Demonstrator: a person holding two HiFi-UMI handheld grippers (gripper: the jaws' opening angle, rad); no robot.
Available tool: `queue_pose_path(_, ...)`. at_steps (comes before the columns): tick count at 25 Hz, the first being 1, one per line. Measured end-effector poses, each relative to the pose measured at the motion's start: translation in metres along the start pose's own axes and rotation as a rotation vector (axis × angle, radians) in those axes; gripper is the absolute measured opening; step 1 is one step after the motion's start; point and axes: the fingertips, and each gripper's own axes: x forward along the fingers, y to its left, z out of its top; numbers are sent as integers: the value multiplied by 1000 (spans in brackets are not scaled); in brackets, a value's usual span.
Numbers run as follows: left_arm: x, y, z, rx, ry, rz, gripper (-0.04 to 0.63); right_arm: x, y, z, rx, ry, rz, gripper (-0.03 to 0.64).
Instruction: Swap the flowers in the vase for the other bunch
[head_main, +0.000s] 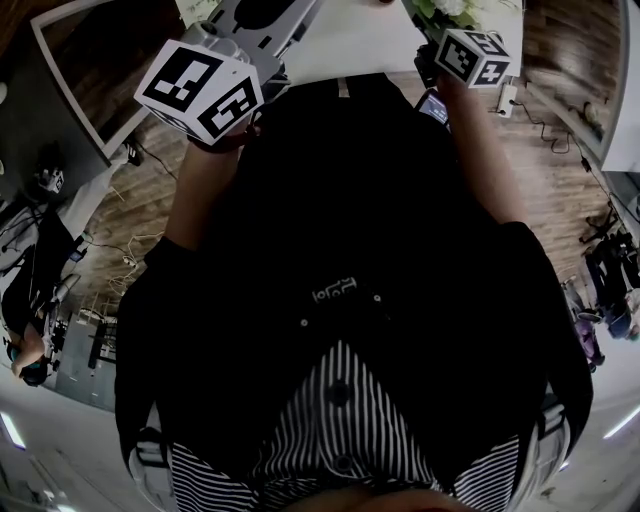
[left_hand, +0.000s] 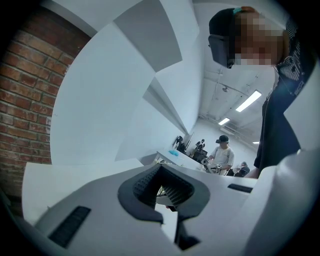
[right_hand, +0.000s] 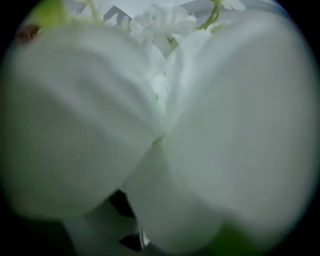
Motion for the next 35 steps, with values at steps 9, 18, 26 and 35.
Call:
queue_pose_path(9, 1, -23, 7, 34, -7, -14, 6, -31, 18, 18, -149, 0, 10, 17)
queue_pose_path(18, 2, -48, 16, 70, -21, -31, 6, -68, 35, 50, -275, -28, 20, 17)
queue_pose_path(26, -12, -47, 18, 81, -46, -9, 6, -78, 55, 71, -318, -38, 42, 17)
queue_pose_path(35, -30, -49, 27, 91, -89, 17, 6, -87, 85, 95, -347, -52, 95, 17)
